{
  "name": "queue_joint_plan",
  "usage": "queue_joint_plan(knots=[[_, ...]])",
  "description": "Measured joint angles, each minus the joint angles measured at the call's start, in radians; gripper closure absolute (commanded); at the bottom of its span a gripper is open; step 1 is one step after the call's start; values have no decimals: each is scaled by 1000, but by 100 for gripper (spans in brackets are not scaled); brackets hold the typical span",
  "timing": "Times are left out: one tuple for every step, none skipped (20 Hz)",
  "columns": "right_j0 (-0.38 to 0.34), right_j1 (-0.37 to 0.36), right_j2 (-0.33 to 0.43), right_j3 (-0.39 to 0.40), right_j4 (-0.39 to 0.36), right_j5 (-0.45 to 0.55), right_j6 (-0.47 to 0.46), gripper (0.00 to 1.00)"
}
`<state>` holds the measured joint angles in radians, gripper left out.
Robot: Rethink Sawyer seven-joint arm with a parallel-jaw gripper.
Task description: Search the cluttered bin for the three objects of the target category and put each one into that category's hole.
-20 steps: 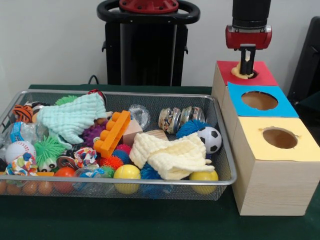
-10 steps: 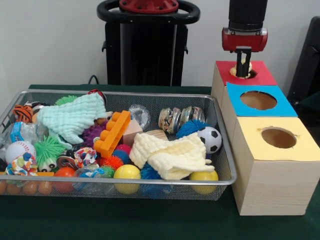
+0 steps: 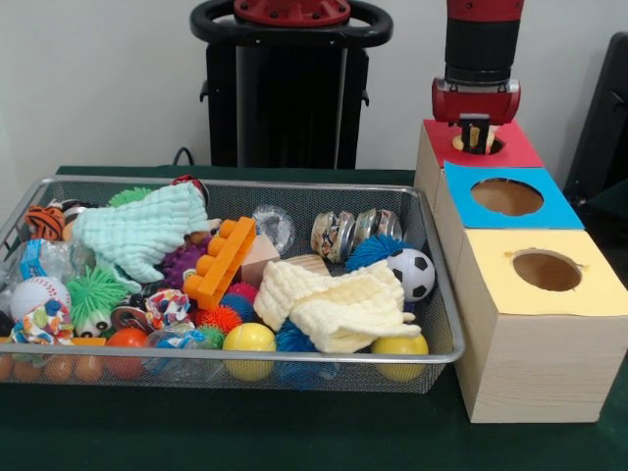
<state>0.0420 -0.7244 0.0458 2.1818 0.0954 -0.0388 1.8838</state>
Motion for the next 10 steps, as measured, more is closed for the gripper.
queue_joint_plan(knots=[[0, 6, 0, -1, -2, -8, 0, 100], [1, 18, 0, -3, -5, -23, 0, 100], [1, 25, 1, -4, -7, -32, 0, 100], [2, 42, 1, -5, -12, -47, 0, 100], [2, 54, 1, -5, -15, -54, 0, 100], [2, 61, 1, -5, -16, -57, 0, 100], [2, 67, 1, -5, -18, -59, 0, 100], [2, 69, 0, -6, -23, -63, 0, 100], [2, 69, 0, -6, -25, -64, 0, 100], [2, 69, 0, -6, -28, -64, 0, 100]])
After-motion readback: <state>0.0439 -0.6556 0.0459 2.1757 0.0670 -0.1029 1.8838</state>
